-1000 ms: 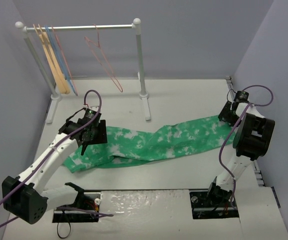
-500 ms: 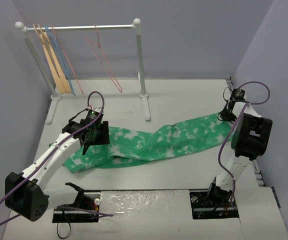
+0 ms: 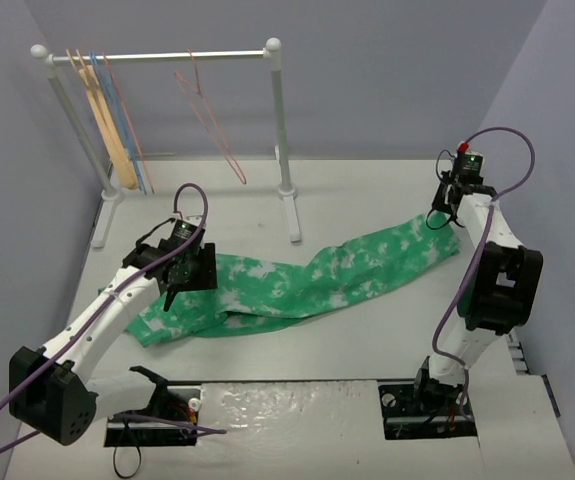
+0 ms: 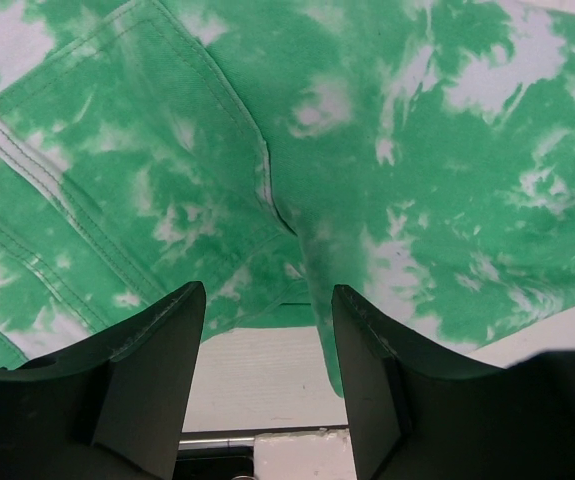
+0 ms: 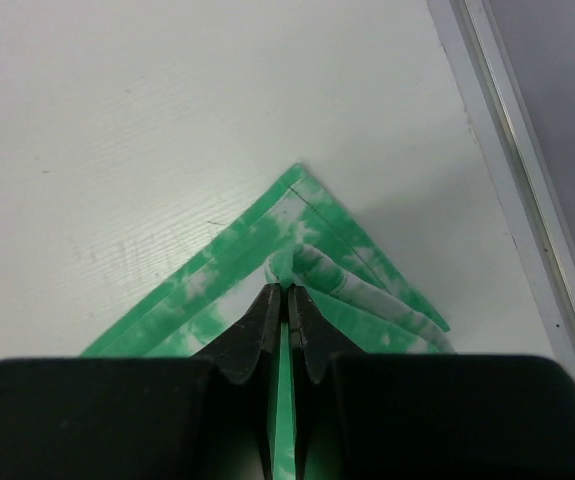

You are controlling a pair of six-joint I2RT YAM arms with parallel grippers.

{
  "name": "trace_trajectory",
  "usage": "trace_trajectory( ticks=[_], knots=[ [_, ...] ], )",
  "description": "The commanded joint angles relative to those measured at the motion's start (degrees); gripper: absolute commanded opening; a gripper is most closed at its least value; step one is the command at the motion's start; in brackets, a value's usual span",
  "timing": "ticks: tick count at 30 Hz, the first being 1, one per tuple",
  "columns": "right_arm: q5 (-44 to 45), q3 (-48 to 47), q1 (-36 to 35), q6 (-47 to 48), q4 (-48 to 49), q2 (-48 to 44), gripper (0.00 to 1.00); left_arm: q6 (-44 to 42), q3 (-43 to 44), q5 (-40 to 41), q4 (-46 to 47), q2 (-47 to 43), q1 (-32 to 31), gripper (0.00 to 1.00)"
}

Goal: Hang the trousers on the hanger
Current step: Fold the trousers at the center of the board.

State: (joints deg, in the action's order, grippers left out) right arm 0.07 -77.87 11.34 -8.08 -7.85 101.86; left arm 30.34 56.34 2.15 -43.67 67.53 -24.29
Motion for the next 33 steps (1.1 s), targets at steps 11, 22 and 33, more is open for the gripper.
trace_trajectory(
  ticks=[11, 22, 33],
  knots=[
    [-1.01, -4.11, 1.67, 1.06, 5.53, 5.85, 0.0, 1.68, 0.04, 3.13, -0.28, -3.67, 1.29, 0.5],
    [4.21, -7.83, 1.67, -1.84, -0.04, 10.7, 0.37, 1.66, 0.62, 3.31, -2.38, -4.16, 1.79, 0.5],
    [8.72, -0.24, 2.71, -6.02, -4.16, 2.82, 0.67, 1.74, 0.45, 2.34, -1.7, -4.35, 1.88, 0.5]
  ],
)
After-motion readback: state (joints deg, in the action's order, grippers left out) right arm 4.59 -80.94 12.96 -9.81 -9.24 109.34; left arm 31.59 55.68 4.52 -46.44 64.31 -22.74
